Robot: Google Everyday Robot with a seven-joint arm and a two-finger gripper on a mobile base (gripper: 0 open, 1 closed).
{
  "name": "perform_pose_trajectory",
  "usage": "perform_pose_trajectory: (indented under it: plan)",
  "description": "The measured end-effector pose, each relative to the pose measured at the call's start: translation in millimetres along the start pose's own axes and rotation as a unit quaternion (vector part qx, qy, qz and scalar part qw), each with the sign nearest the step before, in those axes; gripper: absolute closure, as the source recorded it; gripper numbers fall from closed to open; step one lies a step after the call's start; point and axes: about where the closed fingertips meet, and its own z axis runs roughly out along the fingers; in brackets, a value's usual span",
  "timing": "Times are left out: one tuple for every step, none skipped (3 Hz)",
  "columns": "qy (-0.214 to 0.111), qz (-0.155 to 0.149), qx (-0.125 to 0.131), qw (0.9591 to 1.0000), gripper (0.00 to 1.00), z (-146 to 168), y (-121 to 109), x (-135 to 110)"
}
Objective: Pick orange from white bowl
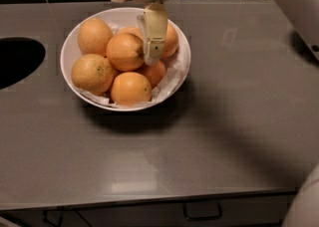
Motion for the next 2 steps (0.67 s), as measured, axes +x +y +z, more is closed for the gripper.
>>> perform_pose_trajectory:
  plan:
    - [-0.024,-0.036,-0.023,0.9988,0.0,29.4,-25.7,-13.5]
    - [-0.024,-0.036,-0.023,0.9988,0.0,29.5,-25.8,-13.5]
